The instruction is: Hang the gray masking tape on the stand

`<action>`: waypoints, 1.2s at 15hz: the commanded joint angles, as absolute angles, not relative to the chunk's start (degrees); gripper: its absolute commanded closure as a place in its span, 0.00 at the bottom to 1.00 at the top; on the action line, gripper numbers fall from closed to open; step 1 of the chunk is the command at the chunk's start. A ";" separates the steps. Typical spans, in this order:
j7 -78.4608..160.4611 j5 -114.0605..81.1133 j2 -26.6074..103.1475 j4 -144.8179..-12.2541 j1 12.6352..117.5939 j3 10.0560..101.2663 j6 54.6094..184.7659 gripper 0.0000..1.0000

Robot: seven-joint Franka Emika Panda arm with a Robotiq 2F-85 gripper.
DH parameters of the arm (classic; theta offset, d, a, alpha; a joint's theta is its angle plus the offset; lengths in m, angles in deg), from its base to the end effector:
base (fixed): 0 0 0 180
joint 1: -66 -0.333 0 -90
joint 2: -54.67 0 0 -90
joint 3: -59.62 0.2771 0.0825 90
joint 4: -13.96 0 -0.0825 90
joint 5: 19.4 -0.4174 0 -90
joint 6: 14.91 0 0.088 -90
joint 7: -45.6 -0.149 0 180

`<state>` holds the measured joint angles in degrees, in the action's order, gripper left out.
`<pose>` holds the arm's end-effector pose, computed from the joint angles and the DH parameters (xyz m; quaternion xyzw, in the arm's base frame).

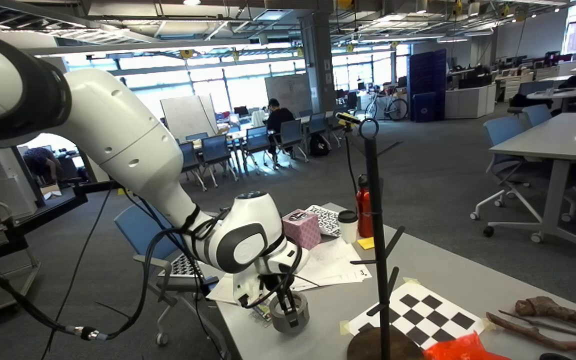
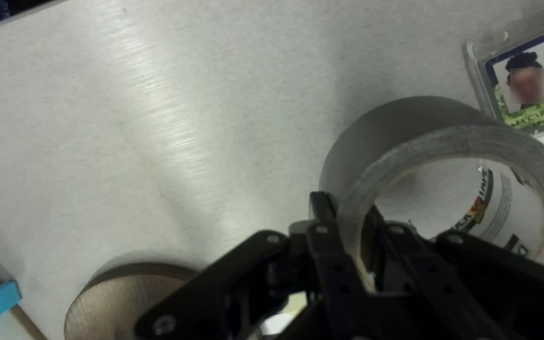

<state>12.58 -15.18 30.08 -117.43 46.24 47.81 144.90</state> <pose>0.5321 0.0634 0.0652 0.9827 -0.1727 0.0538 0.0399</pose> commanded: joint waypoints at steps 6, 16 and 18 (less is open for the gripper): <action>4.04 1.04 44.58 -126.26 46.03 43.41 138.31 0.96; 1.75 5.14 48.27 -128.08 52.80 49.73 136.53 0.84; 1.68 4.98 47.95 -127.74 52.73 49.82 136.24 0.96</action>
